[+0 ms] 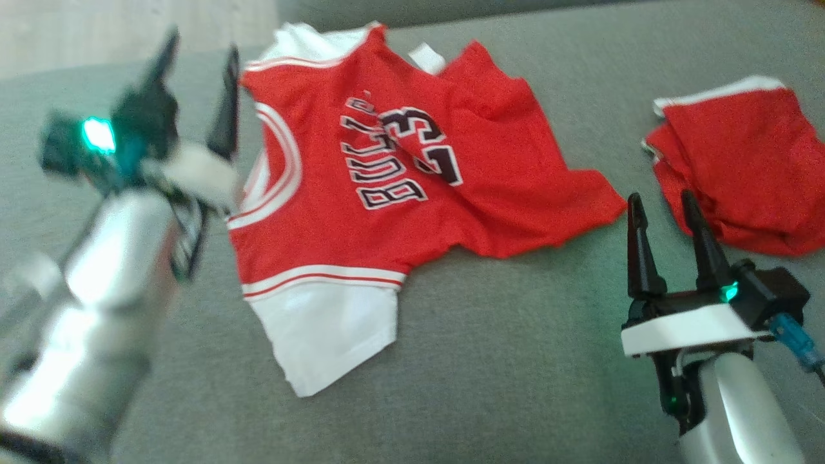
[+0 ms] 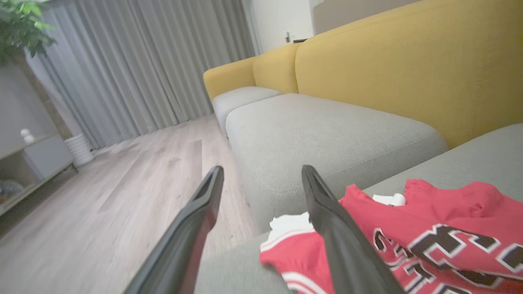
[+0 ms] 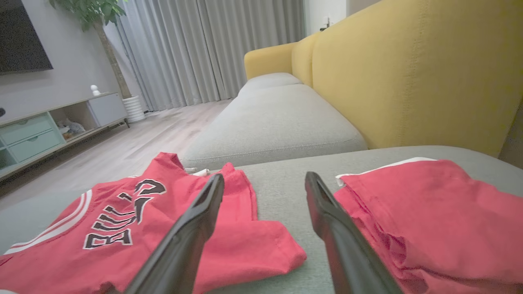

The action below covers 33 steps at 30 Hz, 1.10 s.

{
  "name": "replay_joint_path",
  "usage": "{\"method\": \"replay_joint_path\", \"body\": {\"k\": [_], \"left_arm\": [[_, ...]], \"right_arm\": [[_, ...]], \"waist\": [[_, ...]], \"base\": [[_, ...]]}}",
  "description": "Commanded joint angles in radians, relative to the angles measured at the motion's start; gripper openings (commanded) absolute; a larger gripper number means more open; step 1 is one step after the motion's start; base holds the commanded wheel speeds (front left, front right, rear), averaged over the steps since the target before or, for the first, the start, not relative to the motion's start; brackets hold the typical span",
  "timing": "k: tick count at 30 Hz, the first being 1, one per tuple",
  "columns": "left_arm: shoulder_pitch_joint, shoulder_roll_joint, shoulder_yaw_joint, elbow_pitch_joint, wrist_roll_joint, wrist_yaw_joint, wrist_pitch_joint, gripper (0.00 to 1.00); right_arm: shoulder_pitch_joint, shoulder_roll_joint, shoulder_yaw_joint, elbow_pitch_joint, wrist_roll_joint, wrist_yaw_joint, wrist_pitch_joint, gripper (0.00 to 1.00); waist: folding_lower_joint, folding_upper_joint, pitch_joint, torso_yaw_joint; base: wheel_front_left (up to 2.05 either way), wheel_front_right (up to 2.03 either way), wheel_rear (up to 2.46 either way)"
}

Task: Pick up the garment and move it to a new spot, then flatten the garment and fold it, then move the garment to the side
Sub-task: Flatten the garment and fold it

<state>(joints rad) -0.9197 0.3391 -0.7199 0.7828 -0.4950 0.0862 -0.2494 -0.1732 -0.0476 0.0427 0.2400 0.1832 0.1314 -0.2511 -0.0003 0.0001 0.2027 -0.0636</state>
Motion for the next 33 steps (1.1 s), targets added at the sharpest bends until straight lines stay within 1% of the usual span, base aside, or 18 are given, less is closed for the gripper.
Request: {"method": "replay_joint_path", "body": {"k": [1,3,8,11,13,18,21,23,26,28,33], "left_arm": [[0.036,0.027,0.058,-0.074,-0.022,0.027,-0.012,1.00],[0.153,0.028,0.083,-0.157,-0.043,0.057,-0.012,1.00],[0.420,0.016,0.123,-0.363,-0.068,0.129,-0.012,1.00],[0.537,0.004,0.142,-0.462,-0.069,0.169,-0.012,1.00],[0.596,-0.006,0.153,-0.510,-0.069,0.187,-0.012,1.00],[0.659,-0.021,0.170,-0.563,-0.061,0.204,-0.012,1.00],[0.668,-0.015,0.156,-0.578,-0.020,0.213,-0.012,1.00],[0.673,-0.025,0.146,-0.578,-0.019,0.215,-0.011,1.00],[0.692,-0.046,0.136,-0.554,-0.043,0.226,0.031,1.00],[0.703,-0.054,0.124,-0.541,-0.057,0.224,0.066,1.00],[0.726,-0.064,0.086,-0.516,-0.084,0.202,0.141,1.00]], "right_arm": [[-0.003,-0.003,0.027,-0.040,-0.001,-0.001,-0.011,1.00],[0.011,-0.003,0.035,-0.057,0.010,-0.001,-0.011,1.00],[0.066,-0.003,0.015,-0.076,0.026,-0.001,-0.011,1.00],[0.090,-0.003,0.015,-0.079,0.033,-0.001,-0.011,1.00],[0.099,-0.003,0.016,-0.079,0.037,-0.001,-0.011,1.00],[0.103,-0.003,0.021,-0.076,0.034,-0.001,-0.011,1.00],[0.100,-0.003,0.026,-0.071,0.028,-0.001,-0.011,1.00],[0.097,-0.003,0.026,-0.068,0.027,-0.001,-0.011,1.00],[0.097,-0.003,0.023,-0.063,0.035,-0.001,-0.011,1.00],[0.101,-0.003,0.025,-0.059,0.037,-0.001,-0.011,1.00],[0.100,-0.003,0.028,-0.053,0.038,-0.001,-0.011,1.00]], "waist": [[0.0003,-0.0001,-0.069,0.069],[0.0003,-0.0001,-0.086,0.079],[0.0003,-0.0001,-0.122,0.113],[0.0003,-0.0001,-0.136,0.122],[0.0003,-0.0001,-0.141,0.126],[0.0003,-0.0001,-0.147,0.130],[0.0003,-0.0001,-0.149,0.128],[0.0003,-0.0001,-0.147,0.124],[0.0003,-0.0001,-0.143,0.118],[0.0003,-0.0001,-0.142,0.118],[0.0003,-0.0001,-0.140,0.115]], "base": [[0.00,0.00,0.00],[0.00,0.00,0.00],[0.00,0.00,0.00],[0.00,0.00,0.00],[0.00,0.00,0.00],[0.00,0.00,0.00],[0.00,0.00,0.00],[0.00,0.00,0.00],[0.00,0.00,0.00],[0.00,0.00,0.00],[0.00,0.00,0.00]]}}
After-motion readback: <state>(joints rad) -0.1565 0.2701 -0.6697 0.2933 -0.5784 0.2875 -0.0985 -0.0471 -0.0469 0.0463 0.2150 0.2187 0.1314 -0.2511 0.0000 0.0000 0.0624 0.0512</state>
